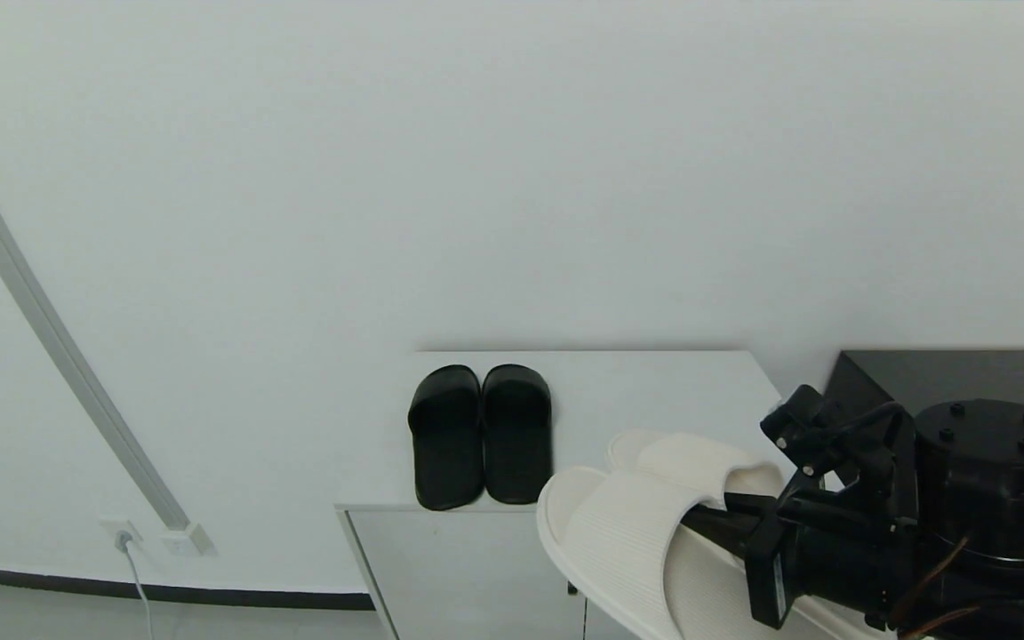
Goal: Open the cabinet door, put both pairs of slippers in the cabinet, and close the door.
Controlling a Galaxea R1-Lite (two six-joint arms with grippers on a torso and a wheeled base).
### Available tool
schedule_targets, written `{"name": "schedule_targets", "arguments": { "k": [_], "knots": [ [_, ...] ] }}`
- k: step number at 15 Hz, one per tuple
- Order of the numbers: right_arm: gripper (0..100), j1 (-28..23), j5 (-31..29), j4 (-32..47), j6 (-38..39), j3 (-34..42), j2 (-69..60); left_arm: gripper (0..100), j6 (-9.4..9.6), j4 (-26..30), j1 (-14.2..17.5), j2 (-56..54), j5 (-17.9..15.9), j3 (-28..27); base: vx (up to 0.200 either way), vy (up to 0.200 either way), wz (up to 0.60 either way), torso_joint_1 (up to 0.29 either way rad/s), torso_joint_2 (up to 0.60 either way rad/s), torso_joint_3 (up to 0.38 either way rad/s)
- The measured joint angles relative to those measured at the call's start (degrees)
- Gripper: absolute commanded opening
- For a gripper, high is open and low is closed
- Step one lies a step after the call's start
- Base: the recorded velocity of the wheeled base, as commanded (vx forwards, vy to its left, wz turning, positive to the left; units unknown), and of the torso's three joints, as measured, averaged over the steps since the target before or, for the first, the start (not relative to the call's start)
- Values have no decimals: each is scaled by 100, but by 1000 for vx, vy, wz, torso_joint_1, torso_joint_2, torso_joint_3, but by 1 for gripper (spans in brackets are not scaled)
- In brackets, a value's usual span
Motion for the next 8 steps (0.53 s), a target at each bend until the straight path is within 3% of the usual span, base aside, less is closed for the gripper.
{"name": "schedule_targets", "arguments": {
  "k": [4,8],
  "knots": [
    [0,-5,12,-18,0,24,-4,0,0,0,0,0,2,0,-200,0,0,-2,-1,2],
    [0,-11,22,-44,2,59,-11,0,0,0,0,0,2,0,0,0,0,0,0,0]
  ]
}}
